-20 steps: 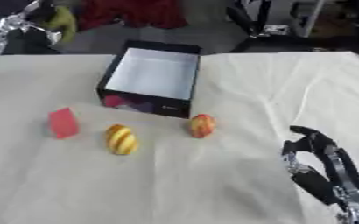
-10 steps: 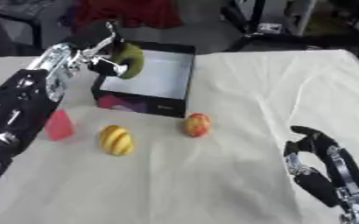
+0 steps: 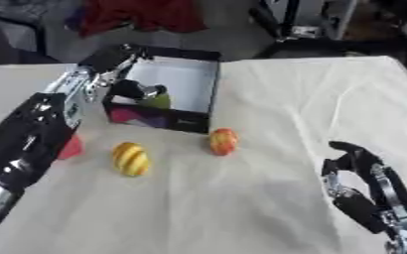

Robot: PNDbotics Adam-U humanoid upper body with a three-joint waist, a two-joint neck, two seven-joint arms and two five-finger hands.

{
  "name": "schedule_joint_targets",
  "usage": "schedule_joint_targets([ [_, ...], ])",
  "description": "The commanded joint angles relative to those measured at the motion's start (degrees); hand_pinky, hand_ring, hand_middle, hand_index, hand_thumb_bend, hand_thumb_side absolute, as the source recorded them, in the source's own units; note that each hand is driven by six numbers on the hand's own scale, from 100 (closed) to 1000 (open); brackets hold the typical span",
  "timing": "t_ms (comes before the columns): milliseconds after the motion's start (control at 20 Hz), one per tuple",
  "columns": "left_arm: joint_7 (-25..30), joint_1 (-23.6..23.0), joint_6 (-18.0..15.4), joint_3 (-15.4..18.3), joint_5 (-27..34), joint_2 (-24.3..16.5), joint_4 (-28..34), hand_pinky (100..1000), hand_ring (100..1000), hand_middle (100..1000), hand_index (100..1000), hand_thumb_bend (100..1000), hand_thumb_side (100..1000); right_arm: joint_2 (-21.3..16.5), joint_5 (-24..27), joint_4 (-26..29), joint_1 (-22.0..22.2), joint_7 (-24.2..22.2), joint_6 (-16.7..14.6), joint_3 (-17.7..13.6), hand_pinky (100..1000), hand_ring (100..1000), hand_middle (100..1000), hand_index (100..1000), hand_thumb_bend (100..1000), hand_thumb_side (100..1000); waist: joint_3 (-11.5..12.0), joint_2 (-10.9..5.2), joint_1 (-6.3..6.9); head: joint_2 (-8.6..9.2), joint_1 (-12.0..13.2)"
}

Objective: Pick up objects on the table and place them in the box.

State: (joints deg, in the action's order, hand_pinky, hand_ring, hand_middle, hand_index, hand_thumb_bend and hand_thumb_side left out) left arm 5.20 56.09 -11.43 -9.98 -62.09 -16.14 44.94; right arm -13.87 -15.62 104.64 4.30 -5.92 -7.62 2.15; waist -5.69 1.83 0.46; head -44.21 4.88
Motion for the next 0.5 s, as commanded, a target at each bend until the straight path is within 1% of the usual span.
schedule_joint_targets([
  [50, 5.3, 1.6, -2.7, -0.3, 5.6, -5.6, 5.0, 735, 746, 786, 887, 479, 873, -0.6, 0.1, 0.4, -0.2, 0.3, 0.1, -0.4, 759, 665, 458, 812, 100, 475, 0.4, -1.28, -0.27, 0.09, -0.4],
  [150, 10.6, 1.3, -4.0, -0.6, 10.7, -9.2, 9.5, 732, 735, 776, 881, 468, 856, -0.7, 0.0, 0.3, -0.1, 0.4, 0.1, -0.6, 759, 665, 458, 812, 100, 475, 0.8, -1.32, -0.15, 0.09, -0.7],
  [300, 16.3, -0.3, -4.0, -1.4, 18.4, -16.2, 17.0, 729, 719, 754, 871, 459, 837, -0.9, -0.2, 0.3, 0.1, 0.6, 0.2, -0.8, 759, 665, 458, 812, 100, 474, 1.3, -1.37, 0.13, 0.09, -1.1],
  [350, 18.0, -1.4, -3.8, -2.0, 21.0, -18.9, 19.5, 725, 708, 738, 861, 460, 829, -1.0, -0.3, 0.3, 0.2, 0.7, 0.2, -0.9, 759, 665, 458, 812, 100, 475, 1.5, -1.37, 0.29, 0.09, -1.3],
  [450, 21.5, -4.4, -3.3, -3.7, 26.3, -24.1, 24.1, 727, 714, 745, 865, 464, 805, -1.2, -0.5, 0.3, 0.4, 0.8, 0.3, -1.0, 759, 665, 458, 812, 100, 476, 1.8, -1.33, 0.61, 0.09, -1.7],
  [500, 23.5, -6.0, -3.0, -4.9, 28.4, -26.5, 26.4, 732, 721, 754, 870, 458, 771, -1.2, -0.6, 0.3, 0.4, 0.9, 0.3, -1.0, 759, 665, 458, 812, 100, 475, 1.8, -1.30, 0.75, 0.09, -1.8],
])
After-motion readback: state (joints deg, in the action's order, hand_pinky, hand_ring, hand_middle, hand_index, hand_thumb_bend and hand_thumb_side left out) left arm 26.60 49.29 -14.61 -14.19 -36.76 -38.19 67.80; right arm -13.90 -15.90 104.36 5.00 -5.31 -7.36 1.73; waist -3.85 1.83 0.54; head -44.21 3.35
